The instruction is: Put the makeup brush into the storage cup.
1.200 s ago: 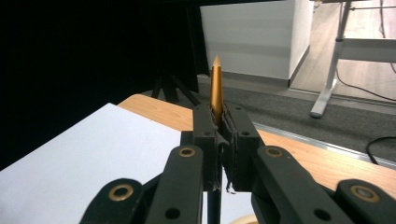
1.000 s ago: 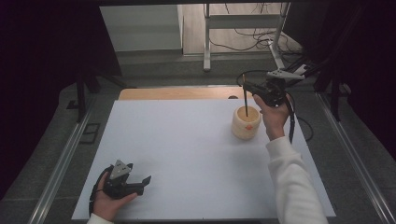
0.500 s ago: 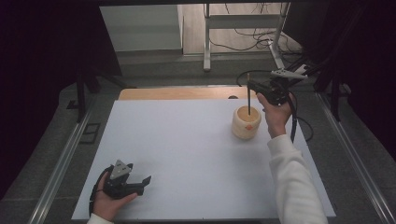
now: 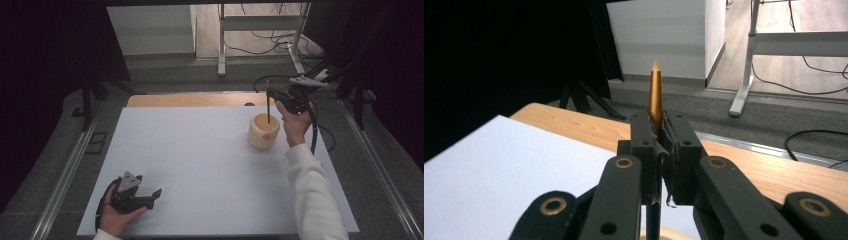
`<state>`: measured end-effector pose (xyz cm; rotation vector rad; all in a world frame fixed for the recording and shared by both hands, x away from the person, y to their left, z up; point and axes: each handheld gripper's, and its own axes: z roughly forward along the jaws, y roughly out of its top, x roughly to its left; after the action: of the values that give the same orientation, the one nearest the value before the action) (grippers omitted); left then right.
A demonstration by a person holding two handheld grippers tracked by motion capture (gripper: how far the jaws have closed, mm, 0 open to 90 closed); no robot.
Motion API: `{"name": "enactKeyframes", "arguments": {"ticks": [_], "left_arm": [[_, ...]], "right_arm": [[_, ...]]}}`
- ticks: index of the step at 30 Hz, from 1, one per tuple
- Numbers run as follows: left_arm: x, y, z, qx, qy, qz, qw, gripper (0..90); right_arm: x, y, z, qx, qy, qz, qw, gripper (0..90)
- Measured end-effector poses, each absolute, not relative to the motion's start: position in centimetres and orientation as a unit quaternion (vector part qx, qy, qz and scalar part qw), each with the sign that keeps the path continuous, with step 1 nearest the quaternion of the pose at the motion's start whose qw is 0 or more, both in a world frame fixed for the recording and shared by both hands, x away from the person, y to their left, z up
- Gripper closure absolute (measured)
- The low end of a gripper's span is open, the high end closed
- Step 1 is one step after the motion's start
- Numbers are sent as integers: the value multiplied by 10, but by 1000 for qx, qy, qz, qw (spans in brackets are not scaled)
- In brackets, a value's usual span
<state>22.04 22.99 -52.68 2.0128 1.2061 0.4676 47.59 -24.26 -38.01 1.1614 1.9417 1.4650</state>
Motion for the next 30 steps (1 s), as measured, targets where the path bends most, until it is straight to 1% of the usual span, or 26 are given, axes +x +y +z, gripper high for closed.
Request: {"name": "enactKeyframes", "arguments": {"ticks": [30], "left_arm": [[220, 229, -527, 785, 468, 183, 363, 146]], "right_arm": [[474, -240, -424, 425, 720, 507, 210, 850]]}}
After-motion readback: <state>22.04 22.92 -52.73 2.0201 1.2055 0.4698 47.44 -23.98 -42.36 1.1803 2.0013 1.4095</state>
